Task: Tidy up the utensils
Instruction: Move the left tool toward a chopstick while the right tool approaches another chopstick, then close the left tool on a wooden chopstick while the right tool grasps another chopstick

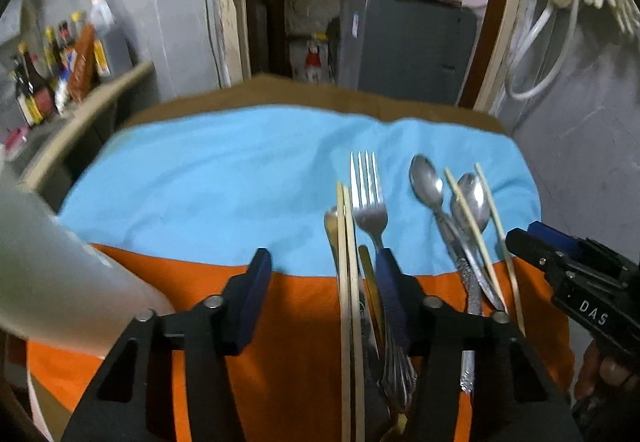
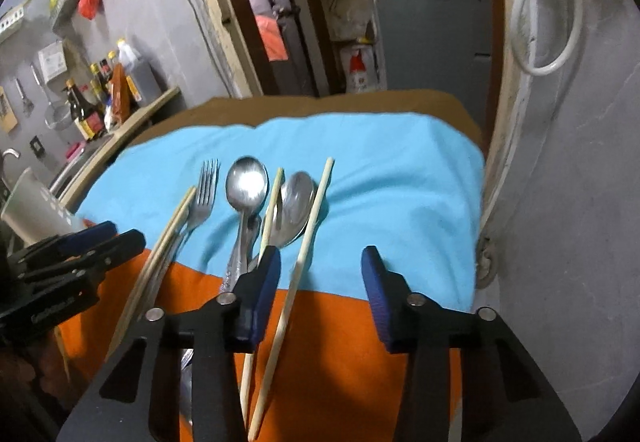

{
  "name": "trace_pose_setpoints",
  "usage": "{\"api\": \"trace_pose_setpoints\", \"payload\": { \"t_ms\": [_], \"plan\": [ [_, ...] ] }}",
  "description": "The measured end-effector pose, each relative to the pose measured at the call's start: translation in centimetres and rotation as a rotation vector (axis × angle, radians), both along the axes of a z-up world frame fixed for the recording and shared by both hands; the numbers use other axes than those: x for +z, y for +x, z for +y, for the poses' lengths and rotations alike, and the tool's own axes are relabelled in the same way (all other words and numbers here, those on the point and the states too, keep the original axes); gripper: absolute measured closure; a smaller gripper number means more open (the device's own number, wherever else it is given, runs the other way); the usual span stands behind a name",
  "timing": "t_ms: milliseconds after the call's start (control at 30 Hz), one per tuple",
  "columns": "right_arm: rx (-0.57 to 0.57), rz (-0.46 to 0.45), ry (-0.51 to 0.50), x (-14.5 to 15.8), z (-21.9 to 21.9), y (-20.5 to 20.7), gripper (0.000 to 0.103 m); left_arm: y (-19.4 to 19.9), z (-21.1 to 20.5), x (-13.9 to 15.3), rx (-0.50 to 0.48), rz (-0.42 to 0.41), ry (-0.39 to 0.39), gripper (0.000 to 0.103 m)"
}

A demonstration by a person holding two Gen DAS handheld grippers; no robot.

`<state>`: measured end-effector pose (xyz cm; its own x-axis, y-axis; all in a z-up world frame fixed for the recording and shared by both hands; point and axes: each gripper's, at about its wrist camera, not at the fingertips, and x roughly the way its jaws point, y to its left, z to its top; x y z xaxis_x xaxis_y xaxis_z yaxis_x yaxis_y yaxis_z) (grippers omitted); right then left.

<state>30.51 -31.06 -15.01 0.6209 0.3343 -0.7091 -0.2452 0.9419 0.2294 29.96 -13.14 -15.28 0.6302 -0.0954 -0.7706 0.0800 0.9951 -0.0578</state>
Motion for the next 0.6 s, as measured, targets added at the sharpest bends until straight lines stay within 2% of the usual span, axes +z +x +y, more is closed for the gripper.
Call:
{"api": "trace_pose_setpoints", "payload": {
  "t_ms": [133, 233, 500, 600],
  "plan": [
    [0.009, 0.037, 0.012, -0.7, -0.3, 0.9, 0.074, 1.3, 0.9, -1.3, -0.012, 0.091, -0.043, 0.075],
    [0.018, 0.035, 0.016, -0.7, -0.4, 1.0, 0.078, 1.6, 1.4, -1.4, -0.021, 0.105, -0.068, 0.083],
    [0.052, 0.044, -0.002, -0.7, 0.3, 1.6, 0.086, 2.2, 1.0, -1.0, -0.081, 0.165, -0.098, 0.09],
    [0.051, 0.063, 0.017, -0.9, 0.3, 2.0, 0.089, 2.3, 1.4, -1.1, -0.078, 0.196, -0.11, 0.099]
  ]
}}
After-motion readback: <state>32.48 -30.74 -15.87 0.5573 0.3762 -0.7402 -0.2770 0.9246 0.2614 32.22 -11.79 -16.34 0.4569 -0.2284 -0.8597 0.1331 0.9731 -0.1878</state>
